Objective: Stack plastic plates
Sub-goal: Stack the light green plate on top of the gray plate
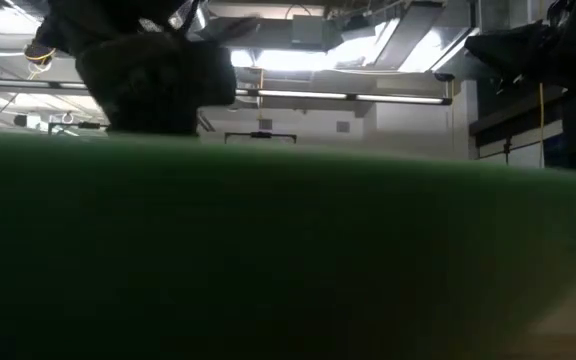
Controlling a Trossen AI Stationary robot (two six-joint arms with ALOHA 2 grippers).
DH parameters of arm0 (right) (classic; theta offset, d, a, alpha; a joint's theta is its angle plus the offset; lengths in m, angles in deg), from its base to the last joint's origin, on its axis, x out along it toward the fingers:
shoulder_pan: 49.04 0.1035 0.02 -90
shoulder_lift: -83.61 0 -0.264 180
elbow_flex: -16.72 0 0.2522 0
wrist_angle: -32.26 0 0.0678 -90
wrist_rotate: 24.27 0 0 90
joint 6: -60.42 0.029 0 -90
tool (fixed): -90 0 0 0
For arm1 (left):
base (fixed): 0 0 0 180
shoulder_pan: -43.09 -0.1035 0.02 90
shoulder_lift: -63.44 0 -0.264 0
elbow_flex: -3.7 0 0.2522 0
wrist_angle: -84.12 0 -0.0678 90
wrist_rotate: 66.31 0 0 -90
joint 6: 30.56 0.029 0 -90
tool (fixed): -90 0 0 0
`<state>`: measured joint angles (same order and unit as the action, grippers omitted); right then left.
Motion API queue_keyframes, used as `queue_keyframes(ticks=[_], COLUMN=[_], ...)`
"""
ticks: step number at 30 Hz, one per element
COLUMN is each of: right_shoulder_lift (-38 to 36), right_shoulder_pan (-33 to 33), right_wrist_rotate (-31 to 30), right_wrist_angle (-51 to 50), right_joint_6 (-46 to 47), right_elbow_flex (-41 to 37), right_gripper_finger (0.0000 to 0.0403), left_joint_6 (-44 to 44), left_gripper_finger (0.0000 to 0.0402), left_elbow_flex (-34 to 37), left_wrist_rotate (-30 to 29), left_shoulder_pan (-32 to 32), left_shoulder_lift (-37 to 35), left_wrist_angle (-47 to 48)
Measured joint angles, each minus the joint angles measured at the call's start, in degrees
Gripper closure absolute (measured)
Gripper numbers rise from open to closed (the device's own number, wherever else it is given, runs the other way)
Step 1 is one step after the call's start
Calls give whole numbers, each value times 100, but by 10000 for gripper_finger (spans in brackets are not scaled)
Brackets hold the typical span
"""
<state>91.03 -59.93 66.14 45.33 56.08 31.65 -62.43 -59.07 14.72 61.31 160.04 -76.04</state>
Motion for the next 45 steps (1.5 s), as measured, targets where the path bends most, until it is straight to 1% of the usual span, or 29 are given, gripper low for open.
queue_keyframes(ticks=[4, 7, 13, 18, 24, 37, 40, 45], right_shoulder_lift=[0, 0, 0, 0, 0, 0, 0, 0], right_shoulder_pan=[1, 2, 0, 0, 0, 0, 1, 0], right_wrist_rotate=[0, 0, 0, 0, 0, -7, -114, -466], right_wrist_angle=[0, 2, 35, 55, 55, 197, 186, 175], right_joint_6=[5, 7, 111, 151, 151, 297, 299, 299], right_elbow_flex=[0, 0, 0, 0, 0, 0, 0, 0], right_gripper_finger=[398, 398, 398, 398, 398, 398, 398, 398], left_joint_6=[546, 944, 1598, 1999, 2158, 2218, 2212, 2209], left_gripper_finger=[390, 391, 391, 391, 391, 391, 391, 391], left_elbow_flex=[-369, -744, -1516, -1834, -1970, -1978, -1978, -1978], left_wrist_rotate=[-53, -107, -571, -719, -763, -749, -816, -805], left_shoulder_pan=[-30, -106, -320, -610, -1053, -1958, -2205, -2595], left_shoulder_lift=[0, 0, 4, 4, 4, -184, -184, -164], left_wrist_angle=[25, 222, 847, 914, 899, 838, 834, 859])
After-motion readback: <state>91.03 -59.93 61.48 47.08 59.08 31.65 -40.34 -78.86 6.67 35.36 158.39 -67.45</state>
